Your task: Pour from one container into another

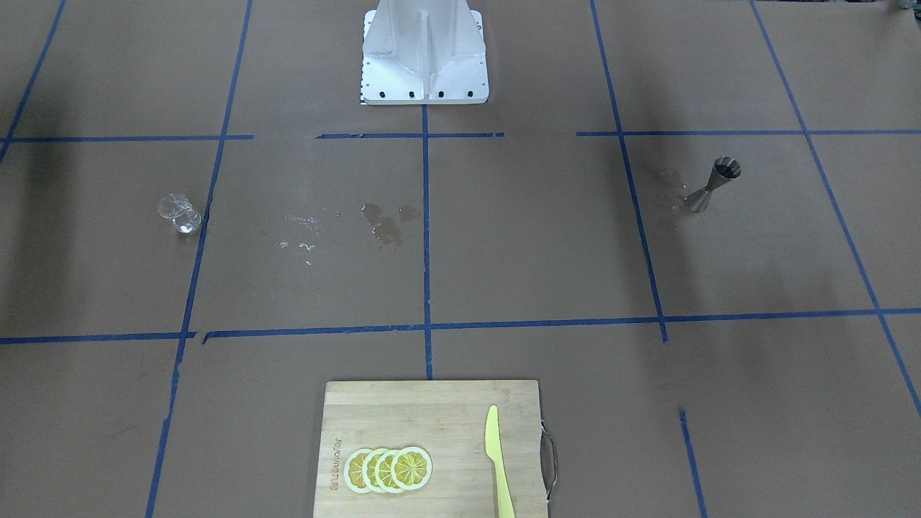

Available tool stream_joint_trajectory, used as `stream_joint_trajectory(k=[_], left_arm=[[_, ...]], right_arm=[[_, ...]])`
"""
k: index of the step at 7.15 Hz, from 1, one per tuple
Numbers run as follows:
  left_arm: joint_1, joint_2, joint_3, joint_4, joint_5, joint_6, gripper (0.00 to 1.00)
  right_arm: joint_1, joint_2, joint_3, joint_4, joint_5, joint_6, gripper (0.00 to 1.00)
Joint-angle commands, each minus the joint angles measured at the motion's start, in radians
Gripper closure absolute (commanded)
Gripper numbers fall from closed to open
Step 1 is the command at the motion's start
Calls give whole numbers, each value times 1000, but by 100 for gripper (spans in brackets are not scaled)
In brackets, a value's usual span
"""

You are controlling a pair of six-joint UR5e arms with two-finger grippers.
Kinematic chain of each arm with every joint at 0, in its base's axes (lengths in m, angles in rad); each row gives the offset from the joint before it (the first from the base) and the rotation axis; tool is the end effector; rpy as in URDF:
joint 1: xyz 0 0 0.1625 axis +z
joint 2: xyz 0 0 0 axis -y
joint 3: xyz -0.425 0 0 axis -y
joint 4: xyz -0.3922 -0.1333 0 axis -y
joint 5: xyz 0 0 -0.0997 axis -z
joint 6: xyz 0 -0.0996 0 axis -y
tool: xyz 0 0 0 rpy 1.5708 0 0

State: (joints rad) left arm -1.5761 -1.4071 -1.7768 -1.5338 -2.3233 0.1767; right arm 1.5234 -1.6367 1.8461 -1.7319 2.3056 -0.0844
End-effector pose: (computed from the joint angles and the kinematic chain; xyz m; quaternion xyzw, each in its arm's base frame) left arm -0.0675 -0.4223 0.6374 0.0359 0.3657 0.0806 0.9265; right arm 0.0447 -0.4614 0.5740 0.0292 -0.3586 -0.0701 0.9304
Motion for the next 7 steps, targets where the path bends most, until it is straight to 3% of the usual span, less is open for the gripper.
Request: stream_joint_trajectory(k=[1,7], left_arm=[[1,-1,-3,0,-1,0,0],[5,-18,-3,3,1,1,0]], right_arm=[[0,0,-1,-1,0,0,0],[0,-75,-2,2,9,-12,0]])
